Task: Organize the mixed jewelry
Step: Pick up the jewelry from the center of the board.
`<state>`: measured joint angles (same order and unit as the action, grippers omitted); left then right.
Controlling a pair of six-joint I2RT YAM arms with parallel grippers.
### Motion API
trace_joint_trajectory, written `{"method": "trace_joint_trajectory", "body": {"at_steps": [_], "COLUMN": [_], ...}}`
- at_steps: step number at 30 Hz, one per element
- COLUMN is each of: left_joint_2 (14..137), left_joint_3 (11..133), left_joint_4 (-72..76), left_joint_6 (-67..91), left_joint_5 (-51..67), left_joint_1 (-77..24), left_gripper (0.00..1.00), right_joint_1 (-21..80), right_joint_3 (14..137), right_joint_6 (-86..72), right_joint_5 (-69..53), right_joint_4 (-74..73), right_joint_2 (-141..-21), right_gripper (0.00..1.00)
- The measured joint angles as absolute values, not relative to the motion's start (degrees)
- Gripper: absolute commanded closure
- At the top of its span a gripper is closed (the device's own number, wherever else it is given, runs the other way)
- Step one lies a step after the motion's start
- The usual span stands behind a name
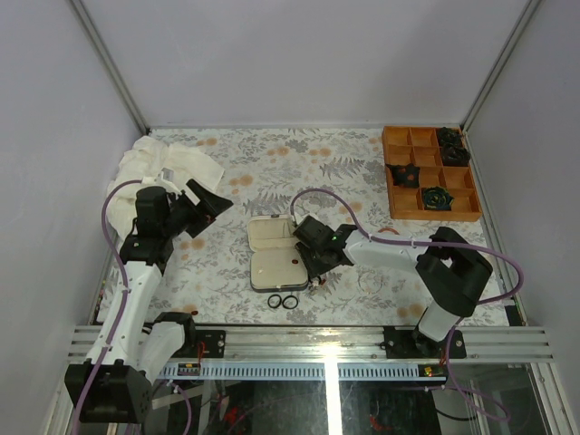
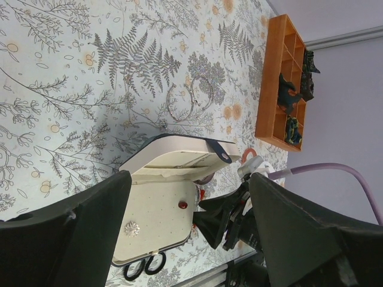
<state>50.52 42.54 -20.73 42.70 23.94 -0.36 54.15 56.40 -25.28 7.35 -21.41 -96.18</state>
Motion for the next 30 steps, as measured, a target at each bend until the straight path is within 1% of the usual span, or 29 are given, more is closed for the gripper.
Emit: {"method": "trace_joint_trajectory", "body": {"at_steps": [3,4,6,8,12,17,19,21,22,23,28,29,30], "left_joint_2": [50.5,50.5,50.5,50.5,50.5,50.5,50.5,50.5,50.5,50.5,50.5,50.5,50.4], "left_joint_3": [42.5,42.5,42.5,42.5,42.5,42.5,42.5,42.5,42.5,42.5,42.5,42.5,42.5], "left_joint_4": [-20.7,-20.7,-20.7,-20.7,-20.7,-20.7,-20.7,-20.7,-20.7,-20.7,-20.7,-20.7,-20.7], "left_joint_6": [42.7,42.7,42.7,42.7,42.7,42.6,42.7,42.6,42.7,42.7,42.7,42.7,42.7], "left_joint_5": [23.9,23.9,23.9,24.0,24.0,24.0,24.0,24.0,24.0,24.0,24.0,24.0,24.0], "left_joint_1": [-0.3,-0.2,-0.2,-0.2,0.0,0.1,0.1,0.1,0.1,0.1,0.1,0.1,0.1], "left_gripper": [0.2,0.2,0.2,0.2,0.2,0.2,0.2,0.2,0.2,0.2,0.2,0.2,0.2], "right_joint_1": [54.1,54.1,54.0,54.0,54.0,54.0,54.0,54.0,54.0,53.9,53.8,53.7,53.6], "right_joint_3": [56.4,56.4,56.4,56.4,56.4,56.5,56.5,56.5,56.5,56.5,56.7,56.8,56.9], "right_joint_6": [-25.3,-25.3,-25.3,-25.3,-25.2,-25.2,-25.1,-25.0,-24.9,-24.9,-24.3,-24.3,-24.2], "right_joint_5": [6.8,6.7,6.4,6.1,5.1,5.0,5.3,5.7,6.1,6.5,7.7,7.9,8.0], "right_joint_4": [-21.4,-21.4,-21.4,-21.1,-20.4,-20.3,-20.5,-21.0,-21.4,-21.8,-23.0,-23.3,-23.5], "right_joint_2": [-96.3,-96.4,-96.5,-96.7,-96.7,-96.7,-96.4,-95.6,-95.1,-94.4,-91.0,-90.5,-90.2], "right_gripper": [0.52,0.54,0.6,0.63,0.75,0.79,0.83,0.85,0.89,0.91,0.91,0.9,0.84]}}
